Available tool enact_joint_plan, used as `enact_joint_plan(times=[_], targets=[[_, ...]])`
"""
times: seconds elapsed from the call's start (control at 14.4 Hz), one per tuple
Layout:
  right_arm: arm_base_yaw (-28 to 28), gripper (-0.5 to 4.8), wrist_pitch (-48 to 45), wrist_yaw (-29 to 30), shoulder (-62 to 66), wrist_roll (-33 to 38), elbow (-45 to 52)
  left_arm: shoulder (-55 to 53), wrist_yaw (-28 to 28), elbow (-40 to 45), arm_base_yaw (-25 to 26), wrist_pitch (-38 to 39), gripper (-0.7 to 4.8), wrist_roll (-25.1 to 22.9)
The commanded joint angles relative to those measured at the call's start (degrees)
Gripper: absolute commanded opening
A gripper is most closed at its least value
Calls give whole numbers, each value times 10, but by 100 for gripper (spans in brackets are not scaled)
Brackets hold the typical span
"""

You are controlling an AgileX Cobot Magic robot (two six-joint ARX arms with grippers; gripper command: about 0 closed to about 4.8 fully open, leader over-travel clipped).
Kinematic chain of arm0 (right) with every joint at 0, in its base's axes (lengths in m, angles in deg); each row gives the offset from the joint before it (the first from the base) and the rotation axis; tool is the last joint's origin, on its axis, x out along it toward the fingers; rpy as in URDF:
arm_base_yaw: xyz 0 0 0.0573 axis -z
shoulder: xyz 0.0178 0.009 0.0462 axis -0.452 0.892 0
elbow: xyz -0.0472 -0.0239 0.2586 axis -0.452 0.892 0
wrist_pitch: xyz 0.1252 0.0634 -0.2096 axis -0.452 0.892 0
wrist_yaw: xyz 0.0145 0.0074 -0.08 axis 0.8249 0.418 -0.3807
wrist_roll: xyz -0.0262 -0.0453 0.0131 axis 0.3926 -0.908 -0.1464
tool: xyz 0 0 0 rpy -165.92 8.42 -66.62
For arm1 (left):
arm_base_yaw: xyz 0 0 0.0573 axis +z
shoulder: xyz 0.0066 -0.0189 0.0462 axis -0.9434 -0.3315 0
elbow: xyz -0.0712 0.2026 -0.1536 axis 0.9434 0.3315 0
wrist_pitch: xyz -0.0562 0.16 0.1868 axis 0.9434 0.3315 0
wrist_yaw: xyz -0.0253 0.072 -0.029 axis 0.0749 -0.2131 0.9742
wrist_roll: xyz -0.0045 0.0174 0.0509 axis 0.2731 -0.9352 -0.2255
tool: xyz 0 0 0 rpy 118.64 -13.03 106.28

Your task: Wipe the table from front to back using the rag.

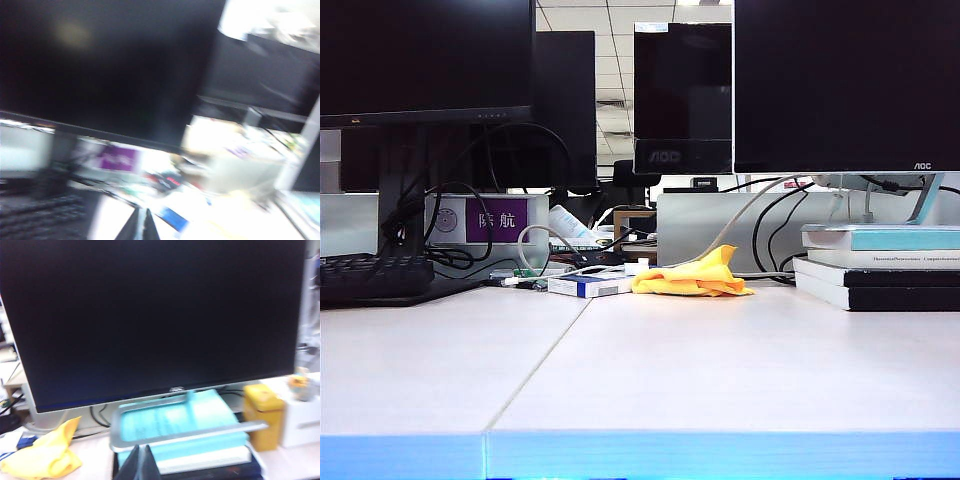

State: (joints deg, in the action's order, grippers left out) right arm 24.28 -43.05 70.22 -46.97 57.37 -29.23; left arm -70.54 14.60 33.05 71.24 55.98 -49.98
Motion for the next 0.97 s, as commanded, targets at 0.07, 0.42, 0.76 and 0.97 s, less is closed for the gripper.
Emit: enact_joint_plan(times=[0.07, 0.42, 0.76, 0.97], targets=[[-34, -1, -26, 33, 97, 2, -57, -69, 9, -77, -58, 70, -5, -42], [-171, -1, -28, 31, 318, -13, -186, -228, -84, -238, -250, 238, -5, -122], [-215, -1, -122, 33, 458, -13, -207, -278, -101, -284, -306, 250, -5, -133], [-215, -1, -236, 50, 570, -27, -207, -278, -102, -285, -305, 232, -5, -131]])
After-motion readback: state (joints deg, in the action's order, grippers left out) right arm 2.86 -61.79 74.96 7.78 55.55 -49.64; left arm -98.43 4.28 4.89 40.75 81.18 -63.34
